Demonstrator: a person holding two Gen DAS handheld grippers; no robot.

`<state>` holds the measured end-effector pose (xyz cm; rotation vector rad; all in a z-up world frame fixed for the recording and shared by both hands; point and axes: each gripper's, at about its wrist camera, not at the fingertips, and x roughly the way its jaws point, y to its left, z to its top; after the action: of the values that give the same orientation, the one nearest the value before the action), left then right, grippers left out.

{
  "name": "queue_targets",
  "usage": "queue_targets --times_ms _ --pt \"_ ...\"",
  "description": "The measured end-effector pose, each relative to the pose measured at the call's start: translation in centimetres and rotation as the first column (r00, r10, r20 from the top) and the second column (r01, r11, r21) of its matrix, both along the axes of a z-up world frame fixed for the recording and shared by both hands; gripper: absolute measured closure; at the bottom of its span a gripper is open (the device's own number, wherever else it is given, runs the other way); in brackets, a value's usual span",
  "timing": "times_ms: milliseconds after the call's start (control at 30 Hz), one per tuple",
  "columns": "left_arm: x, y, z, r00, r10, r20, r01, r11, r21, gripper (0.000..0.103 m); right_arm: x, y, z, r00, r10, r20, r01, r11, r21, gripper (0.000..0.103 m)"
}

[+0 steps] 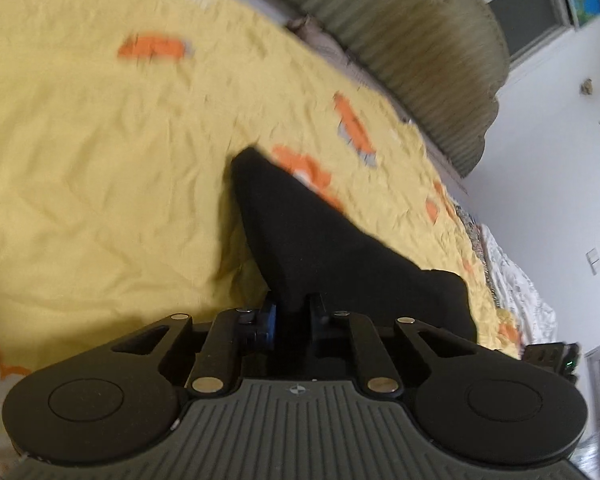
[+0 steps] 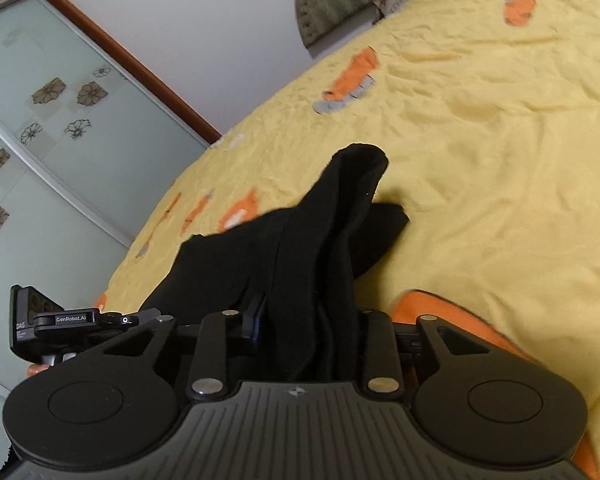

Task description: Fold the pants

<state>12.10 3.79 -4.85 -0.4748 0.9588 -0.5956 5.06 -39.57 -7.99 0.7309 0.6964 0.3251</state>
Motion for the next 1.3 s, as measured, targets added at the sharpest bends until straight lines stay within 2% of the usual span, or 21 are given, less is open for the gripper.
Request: queue_targets --times_ms 167,267,300,333,400,467,533,567,633,667,700,767,800,833,900,967,1000,1067,1133,1233,1300 --pt "-1.1 1.8 3.2 0.994 0.068 0.091 -0.071 0.997 0.036 0.089 0.8 2.0 1.9 0.996 0.049 0.069 -0.053 0.997 0.051 0.075" --pt "-1.9 3.5 4.6 0.985 0.112 0.134 -0.124 0.988 0.087 0.088 1.9 3.9 2.2 0.993 0.088 0.083 -0.093 0.994 0.054 0.076" --pt "-1.9 3.7 4.7 0.985 0.112 0.135 -0.128 0.985 0.114 0.087 2.2 4.4 2.0 0.992 0.098 0.080 -0.103 0.993 0.057 0.076" --pt "-1.8 3.7 4.5 0.987 0.101 0.121 -0.119 0.982 0.149 0.079 2.7 5.1 1.8 0.992 0.103 0.068 -0.106 0.993 0.051 0.075" --pt "-1.4 4.0 3.6 0.989 0.133 0.070 -0.145 0.967 0.211 0.073 3.5 6.0 1.4 0.997 0.080 0.007 -0.079 0.996 -0.045 0.072" --pt "-1.2 4.3 3.1 0.986 0.160 0.046 -0.167 0.945 0.283 0.071 3.8 7.0 1.4 0.997 0.063 -0.038 -0.069 0.979 -0.191 0.056" --pt "-1.2 5.1 3.6 0.979 0.196 0.050 -0.202 0.937 0.286 0.053 2.9 6.9 2.1 0.998 0.046 -0.031 -0.052 0.973 -0.224 0.052" --pt "-1.2 5.1 4.1 0.977 0.200 0.075 -0.213 0.935 0.285 0.050 2.2 6.7 2.8 1.000 0.017 -0.009 -0.019 0.966 -0.259 0.052" --pt "-0.7 4.4 5.3 0.974 0.178 0.144 -0.216 0.923 0.320 0.031 1.1 6.5 4.7 0.994 -0.096 0.056 0.110 0.917 -0.383 0.050" --pt "-0.2 3.4 5.9 0.973 0.155 0.174 -0.208 0.915 0.346 0.028 0.9 6.6 5.7 0.987 -0.132 0.096 0.161 0.883 -0.442 0.050" --pt "0.5 2.2 6.3 0.973 0.124 0.193 -0.190 0.910 0.370 0.023 1.0 7.0 6.5 0.985 -0.116 0.128 0.163 0.867 -0.471 0.050" --pt "1.6 -0.4 6.1 0.976 0.043 0.213 -0.123 0.916 0.381 0.018 2.3 8.6 7.3 0.991 -0.009 0.137 0.074 0.876 -0.477 0.050" --pt "2.7 -1.7 5.7 0.979 0.003 0.206 -0.082 0.922 0.378 0.010 3.1 9.7 7.4 0.991 0.051 0.124 0.015 0.878 -0.478 0.050" --pt "3.6 -2.5 4.9 0.984 -0.015 0.179 -0.055 0.923 0.382 0.008 4.1 11.0 7.1 0.988 0.111 0.104 -0.047 0.872 -0.487 0.051" --pt "5.7 -3.9 2.9 0.994 -0.013 0.104 -0.031 0.913 0.406 0.008 6.4 13.3 5.8 0.982 0.184 0.033 -0.138 0.831 -0.538 0.053" --pt "7.9 -4.5 1.1 0.997 0.041 0.073 -0.069 0.892 0.446 0.007 8.6 14.3 4.1 0.982 0.187 -0.010 -0.156 0.789 -0.595 0.054" --pt "8.3 -4.9 1.0 0.993 0.044 0.106 -0.087 0.888 0.451 0.000 9.3 14.1 3.7 0.984 0.179 -0.007 -0.148 0.793 -0.591 0.054" --pt "8.4 -5.9 1.5 0.995 0.034 0.097 -0.079 0.858 0.507 0.003 10.1 13.3 3.8 0.990 0.141 -0.023 -0.132 0.840 -0.526 0.054" --pt "7.0 -6.5 2.5 0.990 -0.006 0.141 -0.074 0.827 0.558 0.003 9.2 13.2 4.7 0.992 0.126 0.004 -0.104 0.840 -0.533 0.053" --pt "3.2 -6.4 3.4 0.977 -0.073 0.202 -0.067 0.791 0.608 0.003 5.6 14.1 5.9 0.989 0.139 0.055 -0.077 0.790 -0.609 0.052" --pt "0.7 -6.1 3.3 0.975 -0.078 0.207 -0.068 0.786 0.614 0.002 3.6 14.6 6.1 0.984 0.167 0.061 -0.094 0.780 -0.619 0.052"
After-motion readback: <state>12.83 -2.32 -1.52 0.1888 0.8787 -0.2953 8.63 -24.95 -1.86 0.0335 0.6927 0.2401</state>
